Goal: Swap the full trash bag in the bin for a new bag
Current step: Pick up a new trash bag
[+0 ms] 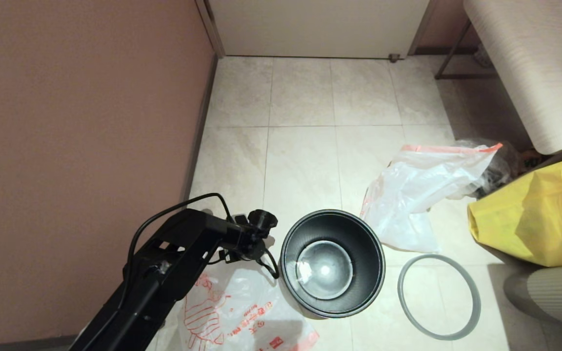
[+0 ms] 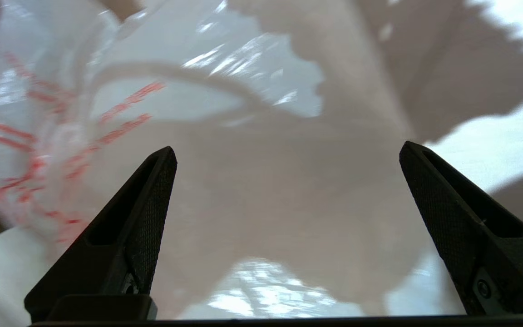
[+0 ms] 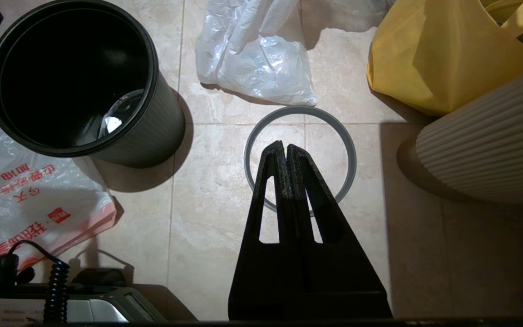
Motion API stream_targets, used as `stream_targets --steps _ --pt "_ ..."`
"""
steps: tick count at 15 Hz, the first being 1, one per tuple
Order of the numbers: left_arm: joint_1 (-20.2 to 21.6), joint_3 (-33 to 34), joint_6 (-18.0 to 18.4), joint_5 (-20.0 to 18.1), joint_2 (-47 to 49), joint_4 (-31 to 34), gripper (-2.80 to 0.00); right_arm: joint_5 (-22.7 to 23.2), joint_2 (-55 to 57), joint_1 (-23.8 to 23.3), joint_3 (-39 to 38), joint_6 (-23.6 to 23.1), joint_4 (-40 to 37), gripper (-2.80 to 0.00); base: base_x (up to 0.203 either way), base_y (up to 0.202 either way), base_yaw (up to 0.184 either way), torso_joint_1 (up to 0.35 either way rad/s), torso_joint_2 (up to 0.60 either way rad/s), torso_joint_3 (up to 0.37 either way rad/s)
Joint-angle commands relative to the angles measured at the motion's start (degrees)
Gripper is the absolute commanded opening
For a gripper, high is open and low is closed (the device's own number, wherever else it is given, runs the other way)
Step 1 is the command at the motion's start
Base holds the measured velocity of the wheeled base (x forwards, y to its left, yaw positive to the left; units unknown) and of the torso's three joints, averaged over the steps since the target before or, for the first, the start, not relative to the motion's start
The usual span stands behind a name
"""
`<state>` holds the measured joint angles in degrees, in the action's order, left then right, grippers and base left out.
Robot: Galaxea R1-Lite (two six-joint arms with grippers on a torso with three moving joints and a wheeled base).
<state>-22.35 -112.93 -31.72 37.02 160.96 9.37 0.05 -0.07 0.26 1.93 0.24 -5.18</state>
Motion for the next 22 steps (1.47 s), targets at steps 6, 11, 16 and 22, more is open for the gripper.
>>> stream_targets --steps 6,11,16,22 --pt "0.0 -0.1 -1.5 -3.8 -0.2 -5.6 0.00 0.0 0.1 0.1 0.0 0.0 0.0 -2.80 0.000 0.000 0.000 0.000 0.00 0.000" --pt "0.1 -0.1 2.5 -2.6 2.6 -2.5 0.00 0.0 0.1 0.1 0.0 0.0 0.0 -2.80 0.000 0.000 0.000 0.000 0.00 0.000" --pt "0.0 -0.1 2.6 -0.7 3.4 6.1 0.00 0.0 0.1 0.1 0.0 -0.1 -0.1 -2.80 0.000 0.000 0.000 0.000 0.00 0.000" --pt "0.0 1.2 2.2 0.5 2.9 6.7 -2.80 0.0 0.1 0.1 0.0 0.0 0.0 -2.80 0.000 0.000 0.000 0.000 0.00 0.000"
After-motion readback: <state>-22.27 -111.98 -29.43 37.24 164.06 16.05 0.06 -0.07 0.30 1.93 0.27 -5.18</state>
